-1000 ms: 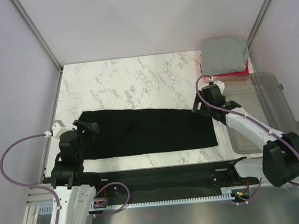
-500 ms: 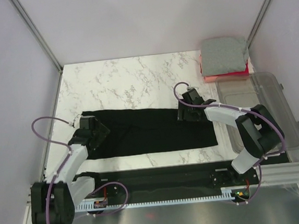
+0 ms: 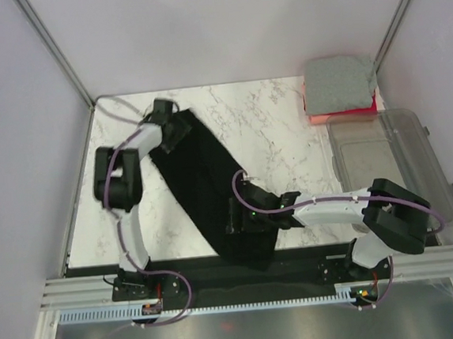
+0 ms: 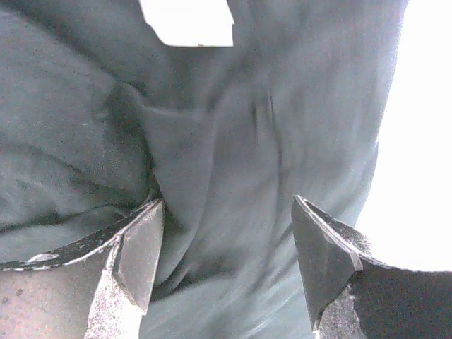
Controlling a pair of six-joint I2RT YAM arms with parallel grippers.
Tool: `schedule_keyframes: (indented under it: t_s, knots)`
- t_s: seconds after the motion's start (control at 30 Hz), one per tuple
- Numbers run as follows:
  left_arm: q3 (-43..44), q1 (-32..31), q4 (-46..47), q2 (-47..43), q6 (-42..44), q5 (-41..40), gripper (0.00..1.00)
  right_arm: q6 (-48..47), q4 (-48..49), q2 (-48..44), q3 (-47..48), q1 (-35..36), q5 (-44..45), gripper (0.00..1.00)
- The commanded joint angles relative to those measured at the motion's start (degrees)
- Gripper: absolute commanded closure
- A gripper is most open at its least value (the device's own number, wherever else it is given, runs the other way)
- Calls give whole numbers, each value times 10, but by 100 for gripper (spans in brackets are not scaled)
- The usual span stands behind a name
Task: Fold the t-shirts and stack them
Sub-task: Fold the tshirt
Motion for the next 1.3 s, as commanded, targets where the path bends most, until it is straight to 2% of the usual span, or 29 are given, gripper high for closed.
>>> schedule_keyframes:
  t_s: [0.0, 0.07, 0.1, 0.23, 0.4, 0.43, 0.5, 0.53, 0.57, 0.63, 0.67, 0.73, 0.77, 0.87, 0.97, 1.1, 1.27]
  knots:
    - [354, -59, -132, 170, 56, 138, 21, 68, -58, 24, 97, 63, -61, 14]
    - [551, -77, -225, 224, 104, 162, 18, 62, -120, 10, 143, 83, -41, 13]
    - [576, -81, -234, 219, 115, 171, 17, 60, -127, -18, 148, 83, -26, 12]
    - [524, -81, -224, 119, 162, 154, 10, 41, -165, -75, 160, 83, 40, 11]
    - [388, -75, -229, -27, 204, 120, 9, 5, -221, -53, 193, 60, 71, 10]
    - [358, -67, -229, -82, 198, 114, 9, -5, -220, -49, 195, 44, 73, 10]
    - [261, -57, -228, -147, 191, 110, 9, -17, -217, -32, 207, 21, 71, 10]
    - [226, -48, -226, -212, 188, 106, 9, -25, -210, -24, 212, -3, 65, 10]
    - [158, -44, -226, -244, 189, 106, 9, -41, -192, -15, 225, -15, 57, 10]
    - [86, -39, -219, -339, 192, 101, 9, -56, -166, 21, 241, -50, 6, 10]
    - [17, -39, -217, -368, 194, 100, 9, -71, -142, 38, 264, -61, -15, 11]
    - [-51, -39, -214, -430, 188, 100, 9, -93, -125, 99, 299, -79, -69, 11]
    - [-112, -39, -205, -482, 188, 114, 9, -107, -120, 143, 341, -85, -88, 11]
    - [-213, -39, -205, -549, 181, 121, 11, -113, -86, 210, 404, -112, -166, 11]
    - [-284, -40, -205, -619, 163, 151, 12, -91, -49, 314, 438, -153, -238, 13]
    - [-334, -40, -217, -676, 143, 163, 12, -110, -58, 379, 467, -194, -242, 13]
    - [-372, -40, -221, -700, 124, 177, 11, -131, -94, 428, 481, -263, -242, 14]
